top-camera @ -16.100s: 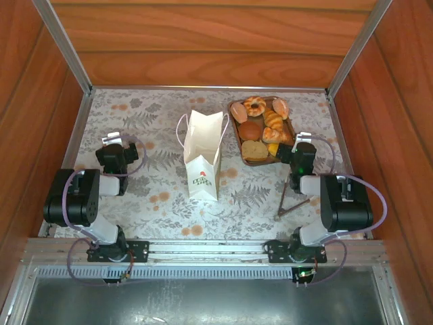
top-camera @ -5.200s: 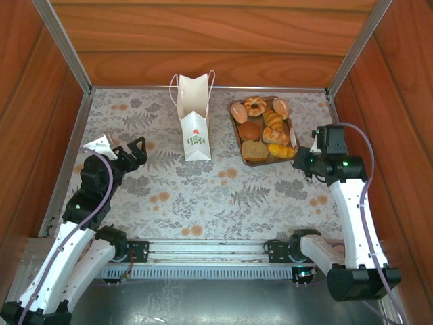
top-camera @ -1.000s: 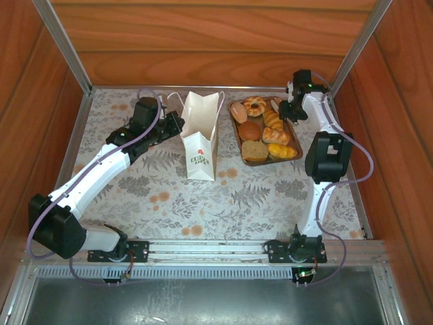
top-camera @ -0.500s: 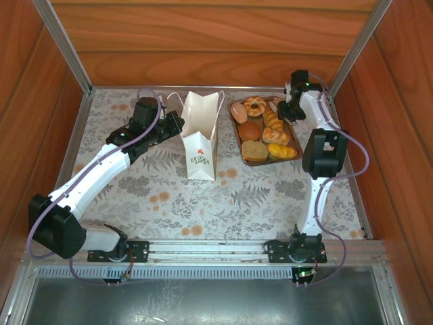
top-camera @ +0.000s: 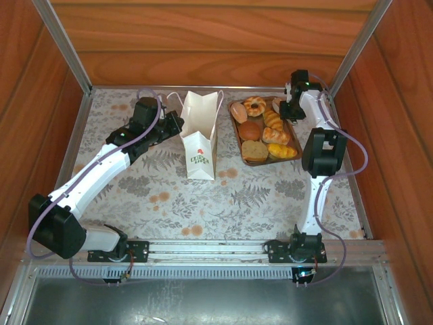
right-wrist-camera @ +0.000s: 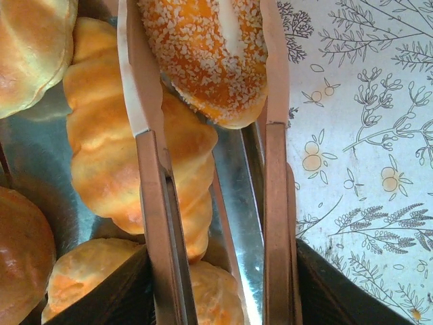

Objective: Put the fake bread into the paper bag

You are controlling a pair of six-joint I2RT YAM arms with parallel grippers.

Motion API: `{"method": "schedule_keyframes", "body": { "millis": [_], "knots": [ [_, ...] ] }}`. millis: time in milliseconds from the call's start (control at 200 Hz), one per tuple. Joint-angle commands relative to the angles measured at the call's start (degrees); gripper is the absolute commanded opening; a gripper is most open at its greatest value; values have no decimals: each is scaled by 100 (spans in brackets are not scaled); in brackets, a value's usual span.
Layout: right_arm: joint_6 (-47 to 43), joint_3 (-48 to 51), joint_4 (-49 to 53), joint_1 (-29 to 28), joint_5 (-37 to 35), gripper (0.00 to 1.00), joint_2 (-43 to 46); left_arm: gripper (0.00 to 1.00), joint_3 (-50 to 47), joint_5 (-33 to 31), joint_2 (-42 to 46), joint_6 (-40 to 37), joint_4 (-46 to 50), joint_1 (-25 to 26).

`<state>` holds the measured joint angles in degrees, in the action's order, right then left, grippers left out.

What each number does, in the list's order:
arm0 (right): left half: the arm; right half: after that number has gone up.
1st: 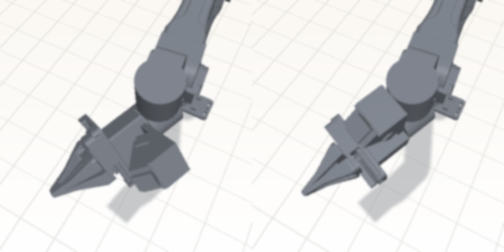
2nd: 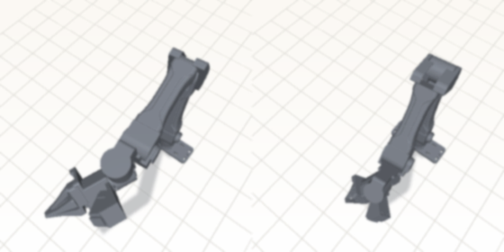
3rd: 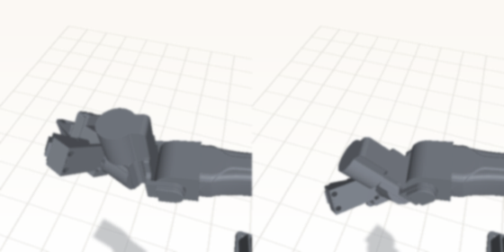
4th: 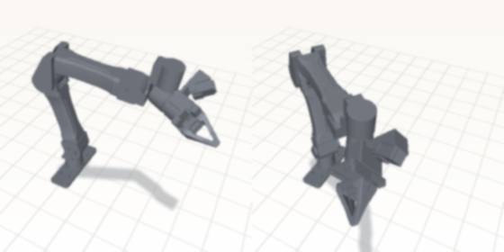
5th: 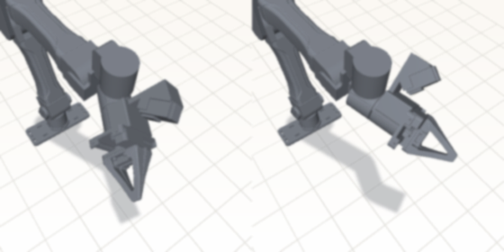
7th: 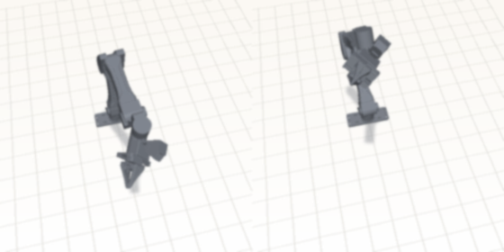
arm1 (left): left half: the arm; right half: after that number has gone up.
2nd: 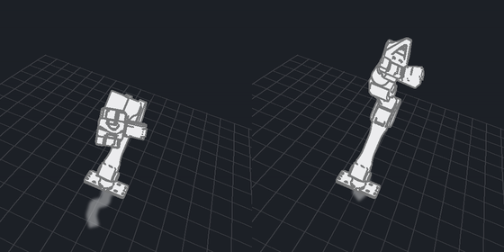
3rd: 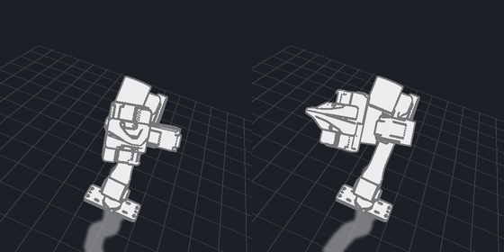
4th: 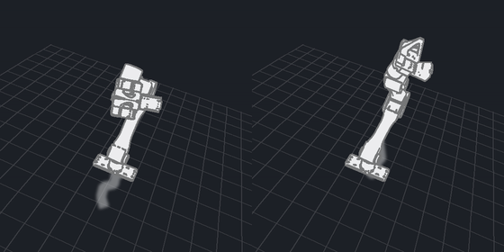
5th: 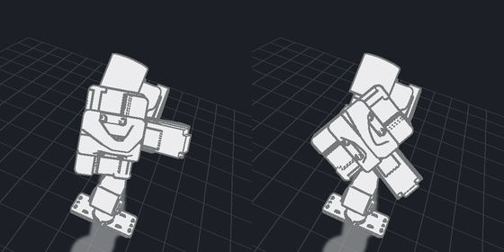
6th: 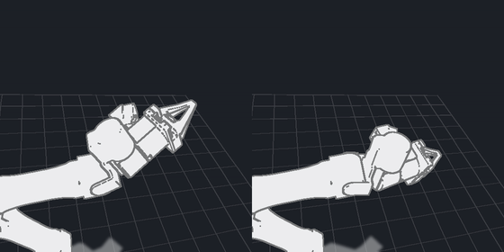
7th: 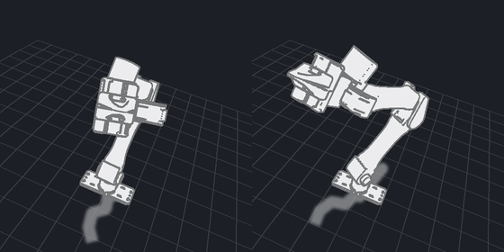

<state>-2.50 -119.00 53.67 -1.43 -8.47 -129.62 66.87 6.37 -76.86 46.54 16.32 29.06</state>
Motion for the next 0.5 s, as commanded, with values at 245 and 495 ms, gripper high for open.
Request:
{"method": "schedule_keyframes", "body": {
  "millis": [245, 495],
  "knots": [
    [-22, 42, -129, 51, -260, 46, 665, 0, -8, -75, 145, 13, 63, 65],
    [138, 847, -554, 47, -56, 44, 1626, 0, -40, -100, 159, 56, 48, 64]
  ]
}}
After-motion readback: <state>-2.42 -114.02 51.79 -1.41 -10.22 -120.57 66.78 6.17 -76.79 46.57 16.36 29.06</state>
